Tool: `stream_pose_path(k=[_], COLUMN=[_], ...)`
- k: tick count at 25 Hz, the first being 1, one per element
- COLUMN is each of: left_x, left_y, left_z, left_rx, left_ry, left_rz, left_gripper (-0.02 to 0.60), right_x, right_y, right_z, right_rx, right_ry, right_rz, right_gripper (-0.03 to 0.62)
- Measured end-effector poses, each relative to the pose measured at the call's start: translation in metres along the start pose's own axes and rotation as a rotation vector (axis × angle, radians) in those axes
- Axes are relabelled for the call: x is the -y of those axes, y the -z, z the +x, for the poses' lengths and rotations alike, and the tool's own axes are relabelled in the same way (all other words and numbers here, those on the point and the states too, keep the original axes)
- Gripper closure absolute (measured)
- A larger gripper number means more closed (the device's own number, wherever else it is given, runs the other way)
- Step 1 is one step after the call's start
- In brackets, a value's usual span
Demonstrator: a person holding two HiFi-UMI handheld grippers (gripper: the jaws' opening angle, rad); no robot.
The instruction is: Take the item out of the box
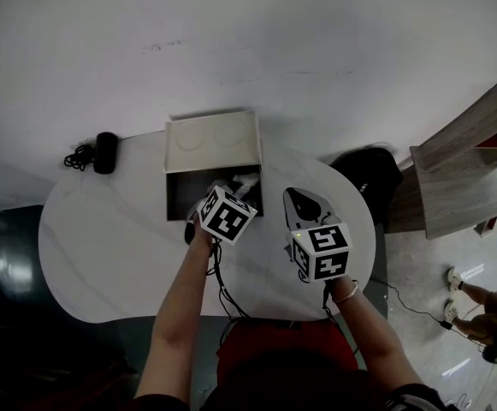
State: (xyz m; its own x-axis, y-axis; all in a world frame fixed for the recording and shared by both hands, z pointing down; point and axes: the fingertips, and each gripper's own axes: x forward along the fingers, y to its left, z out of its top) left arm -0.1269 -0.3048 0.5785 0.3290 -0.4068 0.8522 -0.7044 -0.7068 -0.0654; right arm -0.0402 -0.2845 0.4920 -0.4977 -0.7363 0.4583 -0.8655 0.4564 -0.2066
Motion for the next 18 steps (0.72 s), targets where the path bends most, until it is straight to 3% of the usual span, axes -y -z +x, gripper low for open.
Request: stream_pose_path(k=[18], left_x=[0.002], left_y=[-0.026], left_z=[-0.058], left_rx=[0.166], left_ry=[-0.135], left_rz=[-0.001], left_gripper=[0.453], right_x=[-0.016], right_y=[-0.004], right_z=[-0.02], right_rx=[0.029], right_ry=[-0.018], right_rz=[-0.005], right_gripper=[0.579])
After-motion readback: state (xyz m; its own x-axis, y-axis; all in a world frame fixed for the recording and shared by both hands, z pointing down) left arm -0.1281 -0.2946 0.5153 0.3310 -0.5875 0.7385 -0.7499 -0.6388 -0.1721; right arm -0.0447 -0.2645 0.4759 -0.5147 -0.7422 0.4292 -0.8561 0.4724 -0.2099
